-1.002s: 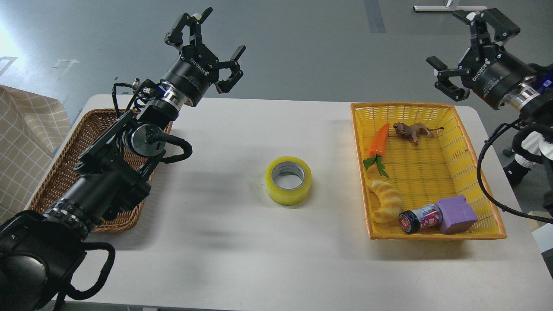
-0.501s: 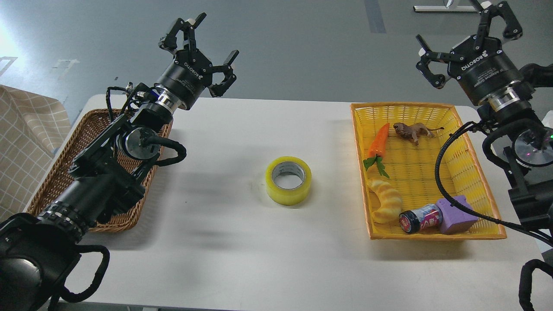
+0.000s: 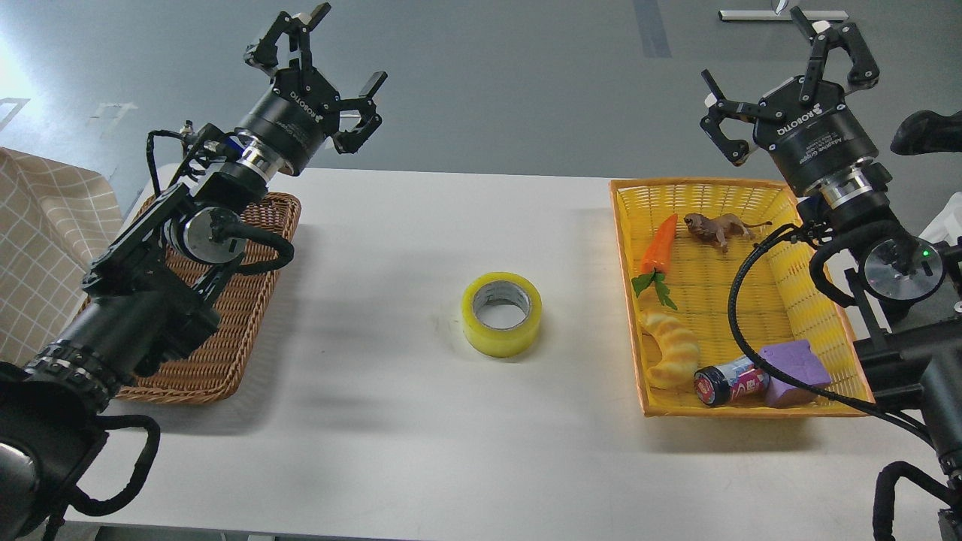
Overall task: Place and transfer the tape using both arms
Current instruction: 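Reach the left gripper toward the tape roll on the table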
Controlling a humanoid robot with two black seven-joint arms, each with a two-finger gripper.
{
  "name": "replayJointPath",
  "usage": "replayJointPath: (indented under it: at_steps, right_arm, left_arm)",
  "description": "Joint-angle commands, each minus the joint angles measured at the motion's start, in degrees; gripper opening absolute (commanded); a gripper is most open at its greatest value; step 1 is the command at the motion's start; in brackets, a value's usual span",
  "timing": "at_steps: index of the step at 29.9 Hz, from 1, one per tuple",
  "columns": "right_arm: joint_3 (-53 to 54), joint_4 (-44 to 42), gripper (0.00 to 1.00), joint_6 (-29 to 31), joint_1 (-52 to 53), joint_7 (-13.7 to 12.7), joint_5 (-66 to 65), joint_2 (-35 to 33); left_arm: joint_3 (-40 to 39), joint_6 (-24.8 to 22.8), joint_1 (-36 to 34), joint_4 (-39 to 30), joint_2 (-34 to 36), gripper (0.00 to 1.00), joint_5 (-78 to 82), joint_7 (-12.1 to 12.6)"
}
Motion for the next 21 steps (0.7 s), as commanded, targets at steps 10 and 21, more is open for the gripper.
replayJointPath:
  at_steps: [10, 21]
  right_arm:
    - [2.90, 0.10, 1.00, -0.01, -3.17, 0.00, 0.00, 0.71]
    - [3.88, -0.08, 1.00, -0.01, -5.81, 0.00, 0.00, 1.50]
  left_arm:
    - [-0.11, 0.00, -0.85, -11.26, 8.23, 0.98, 26.26, -0.57]
    - [0.33, 0.00, -0.58, -18.83, 9.91, 0.98, 51.59, -0.83]
